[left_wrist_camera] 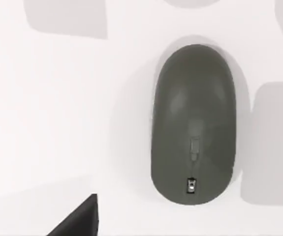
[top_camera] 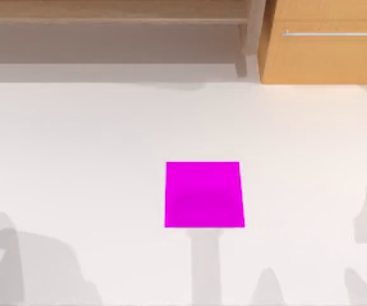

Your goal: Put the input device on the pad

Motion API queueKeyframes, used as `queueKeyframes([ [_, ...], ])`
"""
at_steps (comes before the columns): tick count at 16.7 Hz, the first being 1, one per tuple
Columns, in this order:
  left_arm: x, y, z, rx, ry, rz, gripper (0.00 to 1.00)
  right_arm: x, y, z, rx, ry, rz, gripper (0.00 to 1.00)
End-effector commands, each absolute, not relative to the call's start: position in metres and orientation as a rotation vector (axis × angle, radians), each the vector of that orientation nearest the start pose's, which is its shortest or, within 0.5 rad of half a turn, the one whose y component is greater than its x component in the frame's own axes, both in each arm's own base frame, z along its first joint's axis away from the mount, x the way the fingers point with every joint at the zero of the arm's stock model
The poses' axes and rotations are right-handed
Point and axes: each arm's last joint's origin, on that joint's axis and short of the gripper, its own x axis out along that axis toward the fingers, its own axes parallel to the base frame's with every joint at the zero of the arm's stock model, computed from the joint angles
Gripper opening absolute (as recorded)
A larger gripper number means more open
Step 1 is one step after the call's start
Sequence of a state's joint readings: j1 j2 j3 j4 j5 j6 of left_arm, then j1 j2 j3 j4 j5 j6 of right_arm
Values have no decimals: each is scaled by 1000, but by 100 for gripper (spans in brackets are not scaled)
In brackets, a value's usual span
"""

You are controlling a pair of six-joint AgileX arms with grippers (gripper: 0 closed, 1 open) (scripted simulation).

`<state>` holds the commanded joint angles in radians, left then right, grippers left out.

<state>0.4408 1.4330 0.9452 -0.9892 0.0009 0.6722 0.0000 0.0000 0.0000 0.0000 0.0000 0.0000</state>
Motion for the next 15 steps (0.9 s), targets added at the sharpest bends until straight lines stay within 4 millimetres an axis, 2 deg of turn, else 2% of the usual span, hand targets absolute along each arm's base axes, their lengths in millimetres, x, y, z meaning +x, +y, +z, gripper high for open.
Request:
queueKeyframes([
  [4,231,121,197,192,1563,-195,100,106,-1,160,0,0,0,100],
  [10,231,121,196,194,1564,-198,100,106,-1,160,0,0,0,100],
  [12,232,121,186,190,1568,-198,100,106,-1,160,0,0,0,100],
  [15,236,123,156,191,1564,-195,100,106,-1,160,0,0,0,100],
])
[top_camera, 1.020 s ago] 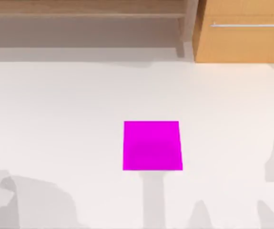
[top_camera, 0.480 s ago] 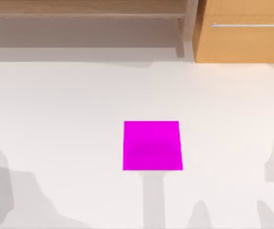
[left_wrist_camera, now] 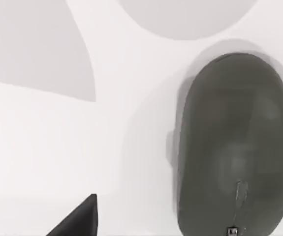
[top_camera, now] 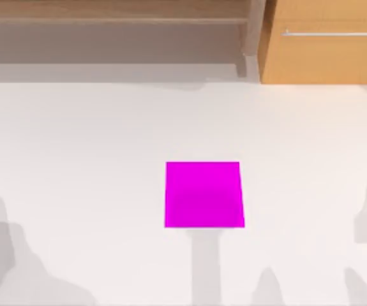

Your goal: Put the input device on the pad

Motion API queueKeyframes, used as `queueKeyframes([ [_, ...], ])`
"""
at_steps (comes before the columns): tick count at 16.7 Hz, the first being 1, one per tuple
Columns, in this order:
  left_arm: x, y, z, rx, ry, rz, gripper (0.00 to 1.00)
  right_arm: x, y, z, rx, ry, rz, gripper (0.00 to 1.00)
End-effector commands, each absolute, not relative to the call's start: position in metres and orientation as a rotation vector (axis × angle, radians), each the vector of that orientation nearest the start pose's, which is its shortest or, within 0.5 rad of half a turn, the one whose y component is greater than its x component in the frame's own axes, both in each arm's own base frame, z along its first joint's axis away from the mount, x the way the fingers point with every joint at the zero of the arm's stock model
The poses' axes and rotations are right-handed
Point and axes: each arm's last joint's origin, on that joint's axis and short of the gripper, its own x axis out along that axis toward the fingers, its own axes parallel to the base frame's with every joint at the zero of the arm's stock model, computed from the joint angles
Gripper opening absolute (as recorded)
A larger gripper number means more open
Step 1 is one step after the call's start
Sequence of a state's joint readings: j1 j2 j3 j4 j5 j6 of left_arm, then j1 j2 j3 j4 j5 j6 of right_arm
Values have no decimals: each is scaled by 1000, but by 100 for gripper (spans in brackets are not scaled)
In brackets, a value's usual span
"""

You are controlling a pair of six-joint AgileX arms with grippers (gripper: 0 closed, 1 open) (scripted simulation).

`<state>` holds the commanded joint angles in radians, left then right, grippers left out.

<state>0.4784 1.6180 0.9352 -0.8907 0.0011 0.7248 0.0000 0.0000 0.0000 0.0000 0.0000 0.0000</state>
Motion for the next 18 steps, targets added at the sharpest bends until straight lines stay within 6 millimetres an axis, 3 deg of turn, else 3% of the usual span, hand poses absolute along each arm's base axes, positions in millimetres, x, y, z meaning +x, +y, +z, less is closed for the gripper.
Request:
queueKeyframes([
  [5,233,122,104,193,1561,-194,100,106,-1,160,0,0,0,100],
  [11,231,121,97,191,1565,-196,100,106,-1,160,0,0,0,100],
  [18,231,121,97,191,1565,-196,47,106,-1,160,0,0,0,100],
])
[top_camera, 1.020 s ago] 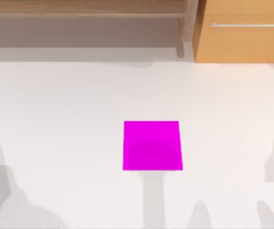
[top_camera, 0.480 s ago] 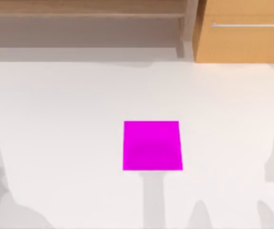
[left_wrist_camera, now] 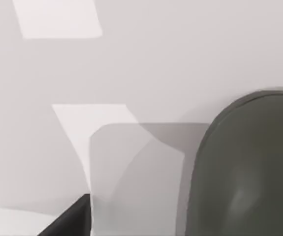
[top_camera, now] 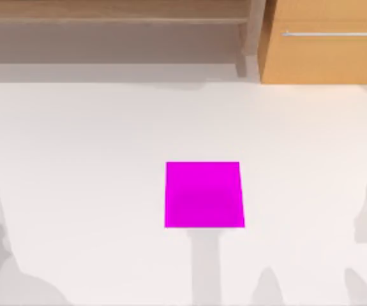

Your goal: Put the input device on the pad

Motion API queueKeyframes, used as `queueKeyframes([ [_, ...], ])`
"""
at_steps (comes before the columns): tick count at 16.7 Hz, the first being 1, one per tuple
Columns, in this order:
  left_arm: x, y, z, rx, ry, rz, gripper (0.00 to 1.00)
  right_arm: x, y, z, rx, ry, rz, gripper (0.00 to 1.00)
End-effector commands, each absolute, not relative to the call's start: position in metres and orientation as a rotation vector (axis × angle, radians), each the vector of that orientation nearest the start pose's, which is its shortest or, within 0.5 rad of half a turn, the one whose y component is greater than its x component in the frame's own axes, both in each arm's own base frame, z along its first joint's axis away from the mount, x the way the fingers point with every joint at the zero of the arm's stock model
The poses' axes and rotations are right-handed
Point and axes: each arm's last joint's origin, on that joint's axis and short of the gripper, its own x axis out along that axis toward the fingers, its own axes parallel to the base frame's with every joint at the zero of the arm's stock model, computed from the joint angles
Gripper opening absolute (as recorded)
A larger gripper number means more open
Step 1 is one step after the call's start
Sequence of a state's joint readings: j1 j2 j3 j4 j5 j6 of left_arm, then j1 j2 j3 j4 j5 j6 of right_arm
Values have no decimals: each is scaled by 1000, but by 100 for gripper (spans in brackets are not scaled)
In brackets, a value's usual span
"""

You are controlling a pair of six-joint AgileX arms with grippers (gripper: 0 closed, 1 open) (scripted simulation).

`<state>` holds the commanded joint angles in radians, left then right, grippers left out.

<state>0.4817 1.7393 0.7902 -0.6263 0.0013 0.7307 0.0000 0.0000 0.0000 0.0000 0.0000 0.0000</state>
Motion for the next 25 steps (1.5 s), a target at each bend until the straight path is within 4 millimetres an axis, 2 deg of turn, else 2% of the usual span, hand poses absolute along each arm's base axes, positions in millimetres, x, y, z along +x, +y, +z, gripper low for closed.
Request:
queueKeyframes([
  [6,231,121,97,191,1565,-196,2,106,-1,160,0,0,0,100],
  [7,231,121,97,191,1565,-196,0,106,-1,160,0,0,0,100],
  [14,231,121,97,191,1565,-196,0,106,-1,160,0,0,0,100],
  [15,232,121,114,187,1537,-192,0,106,-1,160,0,0,0,100],
  [17,233,123,117,186,1536,-190,0,106,-1,160,0,0,0,100],
  [19,236,125,130,186,1535,-189,0,106,-1,160,0,0,0,100],
  [25,234,123,195,179,1553,-202,0,106,-1,160,0,0,0,100],
])
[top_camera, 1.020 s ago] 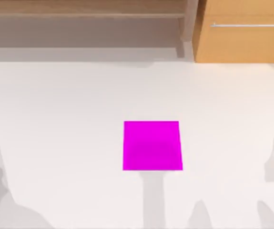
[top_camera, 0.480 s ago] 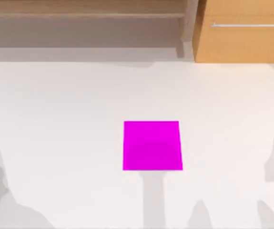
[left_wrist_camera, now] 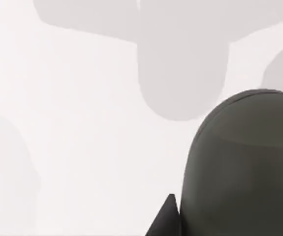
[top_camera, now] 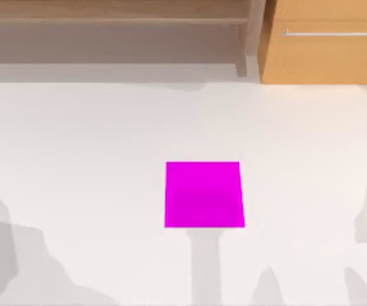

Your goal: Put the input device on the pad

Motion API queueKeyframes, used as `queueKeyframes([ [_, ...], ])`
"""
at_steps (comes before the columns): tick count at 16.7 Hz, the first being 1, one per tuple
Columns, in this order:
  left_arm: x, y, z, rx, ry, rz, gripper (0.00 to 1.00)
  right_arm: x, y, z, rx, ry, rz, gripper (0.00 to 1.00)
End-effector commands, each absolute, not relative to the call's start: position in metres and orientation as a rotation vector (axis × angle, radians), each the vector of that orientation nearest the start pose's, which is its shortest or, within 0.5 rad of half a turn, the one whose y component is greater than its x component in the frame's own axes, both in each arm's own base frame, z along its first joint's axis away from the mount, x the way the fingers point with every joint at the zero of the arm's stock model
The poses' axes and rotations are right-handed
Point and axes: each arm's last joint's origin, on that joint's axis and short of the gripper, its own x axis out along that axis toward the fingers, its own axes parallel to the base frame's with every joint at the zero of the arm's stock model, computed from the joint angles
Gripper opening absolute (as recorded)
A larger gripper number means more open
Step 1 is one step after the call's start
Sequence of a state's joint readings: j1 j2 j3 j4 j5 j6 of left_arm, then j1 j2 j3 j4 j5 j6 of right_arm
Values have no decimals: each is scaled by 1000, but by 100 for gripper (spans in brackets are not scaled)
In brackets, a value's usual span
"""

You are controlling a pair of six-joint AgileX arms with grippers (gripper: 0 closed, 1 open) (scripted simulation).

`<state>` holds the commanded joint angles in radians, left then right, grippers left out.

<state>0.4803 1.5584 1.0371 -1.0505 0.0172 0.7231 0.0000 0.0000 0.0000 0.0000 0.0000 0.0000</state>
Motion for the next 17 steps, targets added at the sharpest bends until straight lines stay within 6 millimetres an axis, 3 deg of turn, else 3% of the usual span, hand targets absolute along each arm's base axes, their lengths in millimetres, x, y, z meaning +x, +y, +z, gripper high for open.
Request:
queueKeyframes([
  [3,232,121,213,187,1537,-192,0,106,-1,160,0,0,0,100],
  [9,241,119,213,230,1539,-242,0,106,-1,160,0,0,0,100],
  [13,285,92,217,485,1508,-514,0,106,-1,160,0,0,0,100],
  [17,341,27,215,919,1375,-989,0,106,-1,160,0,0,0,100],
])
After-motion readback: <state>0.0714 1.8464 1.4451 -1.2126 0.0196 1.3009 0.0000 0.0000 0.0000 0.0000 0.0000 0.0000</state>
